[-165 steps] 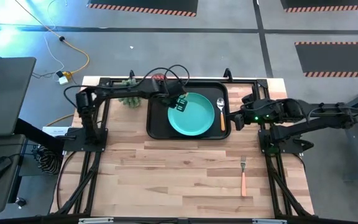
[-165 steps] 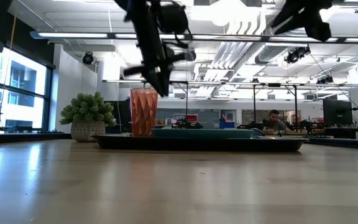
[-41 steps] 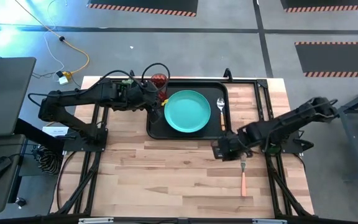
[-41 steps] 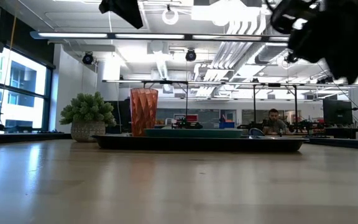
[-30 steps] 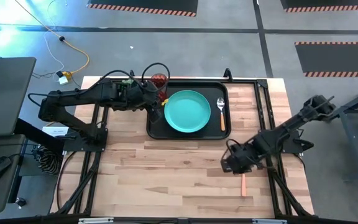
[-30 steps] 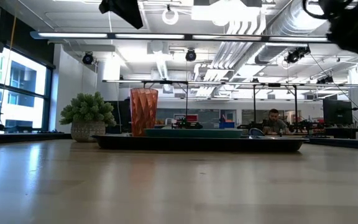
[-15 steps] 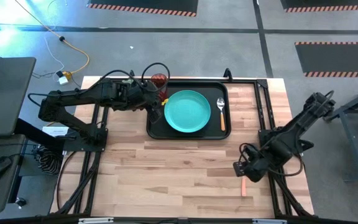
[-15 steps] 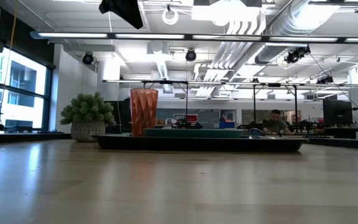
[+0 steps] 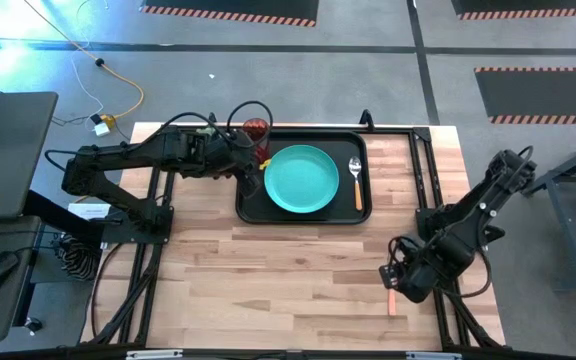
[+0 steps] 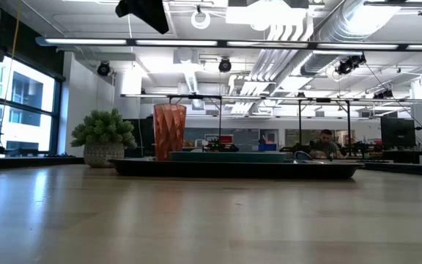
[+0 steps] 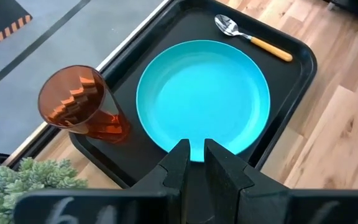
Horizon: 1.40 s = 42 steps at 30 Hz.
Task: Pick and place plate/cup/fork/spoon on tray
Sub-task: Put the yellow fork on the black tray
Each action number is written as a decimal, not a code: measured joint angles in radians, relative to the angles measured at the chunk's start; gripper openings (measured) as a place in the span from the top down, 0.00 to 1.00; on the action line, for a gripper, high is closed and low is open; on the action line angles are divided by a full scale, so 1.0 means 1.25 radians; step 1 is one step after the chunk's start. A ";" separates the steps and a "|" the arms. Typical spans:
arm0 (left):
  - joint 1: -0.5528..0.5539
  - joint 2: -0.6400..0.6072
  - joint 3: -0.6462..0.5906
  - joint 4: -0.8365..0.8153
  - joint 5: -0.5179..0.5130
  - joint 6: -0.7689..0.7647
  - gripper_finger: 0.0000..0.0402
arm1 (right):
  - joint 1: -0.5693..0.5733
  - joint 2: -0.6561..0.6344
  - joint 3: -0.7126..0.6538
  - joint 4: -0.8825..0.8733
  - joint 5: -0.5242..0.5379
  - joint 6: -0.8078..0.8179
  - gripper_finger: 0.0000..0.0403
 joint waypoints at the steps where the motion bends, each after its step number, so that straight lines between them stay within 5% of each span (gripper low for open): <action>1: 0.000 0.000 0.000 0.000 0.002 0.000 0.90 | 0.002 0.007 0.000 -0.003 0.000 0.005 0.82; 32: 0.000 0.000 0.000 -0.001 0.022 0.002 0.90 | 0.012 0.087 -0.001 0.002 -0.046 0.012 0.82; 42: 0.000 0.000 0.000 -0.001 0.022 0.011 0.90 | 0.015 0.087 -0.001 0.031 0.018 0.013 0.82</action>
